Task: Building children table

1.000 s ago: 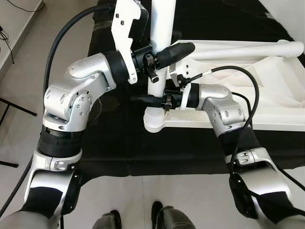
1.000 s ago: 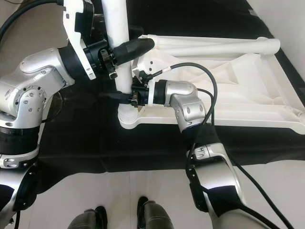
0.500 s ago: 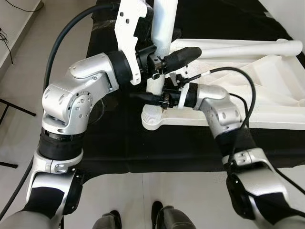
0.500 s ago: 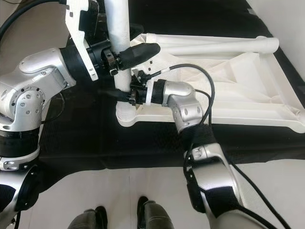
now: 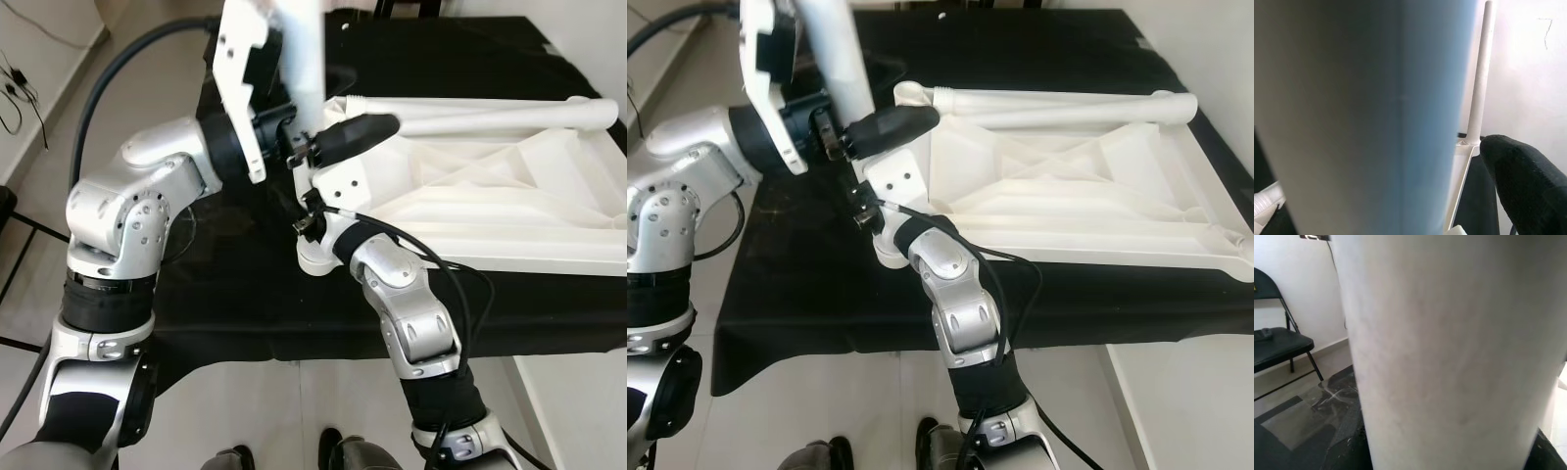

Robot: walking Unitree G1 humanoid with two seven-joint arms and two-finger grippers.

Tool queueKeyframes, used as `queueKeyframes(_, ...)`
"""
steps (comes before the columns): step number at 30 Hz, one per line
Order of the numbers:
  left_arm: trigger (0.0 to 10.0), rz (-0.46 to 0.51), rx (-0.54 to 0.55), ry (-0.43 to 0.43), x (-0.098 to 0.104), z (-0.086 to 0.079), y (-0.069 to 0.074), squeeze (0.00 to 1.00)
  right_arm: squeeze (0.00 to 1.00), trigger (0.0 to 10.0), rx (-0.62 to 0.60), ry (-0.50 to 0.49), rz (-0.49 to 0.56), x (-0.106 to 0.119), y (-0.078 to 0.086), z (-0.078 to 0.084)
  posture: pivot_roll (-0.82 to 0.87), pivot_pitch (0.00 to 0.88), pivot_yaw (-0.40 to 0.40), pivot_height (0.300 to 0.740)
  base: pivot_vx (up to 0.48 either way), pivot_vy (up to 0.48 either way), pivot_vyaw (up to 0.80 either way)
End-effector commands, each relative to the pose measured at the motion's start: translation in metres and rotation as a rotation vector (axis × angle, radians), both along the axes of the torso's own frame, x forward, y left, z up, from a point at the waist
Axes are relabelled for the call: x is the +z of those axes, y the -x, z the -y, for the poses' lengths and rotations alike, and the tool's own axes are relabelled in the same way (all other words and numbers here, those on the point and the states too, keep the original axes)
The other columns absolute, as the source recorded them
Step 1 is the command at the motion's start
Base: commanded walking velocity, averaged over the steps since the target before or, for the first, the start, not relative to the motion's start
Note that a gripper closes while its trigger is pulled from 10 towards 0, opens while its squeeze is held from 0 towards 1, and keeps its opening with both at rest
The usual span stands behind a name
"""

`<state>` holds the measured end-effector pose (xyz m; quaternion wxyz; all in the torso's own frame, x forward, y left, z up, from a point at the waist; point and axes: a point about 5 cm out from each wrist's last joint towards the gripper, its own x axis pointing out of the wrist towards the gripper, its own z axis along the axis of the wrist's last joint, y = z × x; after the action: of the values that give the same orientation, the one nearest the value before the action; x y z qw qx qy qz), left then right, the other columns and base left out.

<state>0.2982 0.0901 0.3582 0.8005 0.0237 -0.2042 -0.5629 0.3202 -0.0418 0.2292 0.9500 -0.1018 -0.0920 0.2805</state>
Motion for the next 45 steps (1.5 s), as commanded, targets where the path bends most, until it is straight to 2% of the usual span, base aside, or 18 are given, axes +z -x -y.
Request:
queueKeyframes(1,10.0,-0.013,-0.033,-0.028,-0.012,0.011,-0.004,0.0,0.0,0.0,0.034,0.085,-0.203,-0.042,0.002,-0.011,-0.21,0.198,-0.041,0.74,0.0,0.0,0.0)
queueKeyframes(7,10.0,-0.018,-0.032,-0.028,-0.014,0.017,-0.006,0.0,0.0,0.0,-0.002,0.087,-0.188,-0.036,0.0,-0.009,-0.21,0.193,-0.042,0.74,0.0,0.0,0.0)
queueKeyframes(8,7.2,-0.015,-0.038,-0.025,-0.014,0.019,-0.005,0.0,0.0,0.0,-0.023,0.082,-0.191,-0.036,0.001,-0.009,-0.21,0.191,-0.042,0.74,0.0,0.0,0.0)
queueKeyframes(11,7.2,-0.008,-0.047,-0.022,-0.013,0.021,-0.005,0.0,0.0,0.0,-0.054,0.076,-0.197,-0.035,0.003,-0.01,-0.21,0.191,-0.042,0.74,0.0,0.0,0.0)
queueKeyframes(12,0.0,-0.007,-0.054,-0.021,-0.013,0.022,-0.004,0.0,0.0,0.0,-0.056,0.068,-0.204,-0.035,0.003,-0.01,-0.21,0.179,-0.04,0.74,0.0,0.0,0.0)
queueKeyframes(29,0.0,0.006,-0.089,0.002,-0.014,0.025,-0.008,0.0,0.0,0.0,-0.114,-0.047,-0.301,-0.036,-0.001,-0.005,-0.22,0.178,-0.036,0.74,0.0,0.0,0.0)
queueKeyframes(30,0.0,0.007,-0.093,0.004,-0.014,0.025,-0.008,0.0,0.0,3.8,-0.116,-0.054,-0.306,-0.036,-0.002,-0.005,-0.22,0.178,-0.036,0.74,0.0,0.0,0.0)
queueKeyframes(31,0.0,0.009,-0.096,0.006,-0.013,0.025,-0.008,0.0,0.0,9.4,-0.115,-0.062,-0.306,-0.034,-0.004,-0.004,-0.21,0.176,-0.036,0.74,0.0,0.0,0.0)
queueKeyframes(32,0.0,0.013,-0.102,0.01,-0.011,0.024,-0.007,0.0,0.0,10.0,-0.106,-0.069,-0.302,-0.03,-0.008,-0.002,-0.21,0.179,-0.036,0.74,0.0,0.0,0.0)
queueKeyframes(33,0.0,0.013,-0.102,0.01,-0.011,0.024,-0.007,0.0,0.0,10.0,-0.106,-0.069,-0.302,-0.03,-0.008,-0.002,-0.21,0.179,-0.036,0.74,0.0,0.0,0.0)
queueKeyframes(34,0.0,0.016,-0.106,0.013,-0.01,0.024,-0.007,0.0,0.71,10.0,-0.099,-0.073,-0.298,-0.027,-0.01,-0.001,-0.21,0.179,-0.036,0.74,0.0,0.0,0.0)
queueKeyframes(35,0.0,0.024,-0.122,0.011,-0.008,0.025,-0.006,0.0,1.0,10.0,-0.063,-0.078,-0.286,-0.02,-0.015,0.001,-0.21,0.177,-0.037,0.74,0.0,0.0,0.0)
queueKeyframes(36,0.0,0.033,-0.143,0.003,-0.005,0.027,-0.004,0.0,1.0,10.0,-0.009,-0.073,-0.262,-0.011,-0.021,0.003,-0.21,0.177,-0.038,0.74,0.0,0.0,0.0)
queueKeyframes(39,0.0,0.038,-0.157,-0.002,-0.004,0.028,-0.003,0.0,1.0,10.0,0.027,-0.068,-0.246,-0.005,-0.025,0.004,-0.21,0.177,-0.037,0.74,0.0,0.0,0.0)
queueKeyframes(42,0.0,0.05,-0.221,-0.041,-0.002,0.035,0.001,0.0,1.0,10.0,0.296,-0.01,-0.138,0.023,-0.029,0.001,-0.21,0.182,-0.034,0.74,0.0,0.0,0.0)
queueKeyframes(43,0.0,0.05,-0.221,-0.041,-0.002,0.035,0.001,0.0,1.0,10.0,0.296,-0.01,-0.138,0.023,-0.029,0.001,-0.21,0.182,-0.034,0.74,0.0,0.0,0.0)
queueKeyframes(44,0.0,0.049,-0.253,-0.058,-0.001,0.039,0.004,0.0,0.69,10.0,0.404,0.051,-0.084,0.034,-0.03,0.001,-0.22,0.183,-0.029,0.74,0.0,0.0,0.0)
queueKeyframes(45,0.0,0.048,-0.261,-0.061,-0.001,0.04,0.005,0.0,0.69,10.0,0.418,0.07,-0.073,0.036,-0.031,0.002,-0.22,0.183,-0.029,0.74,0.0,0.0,0.0)
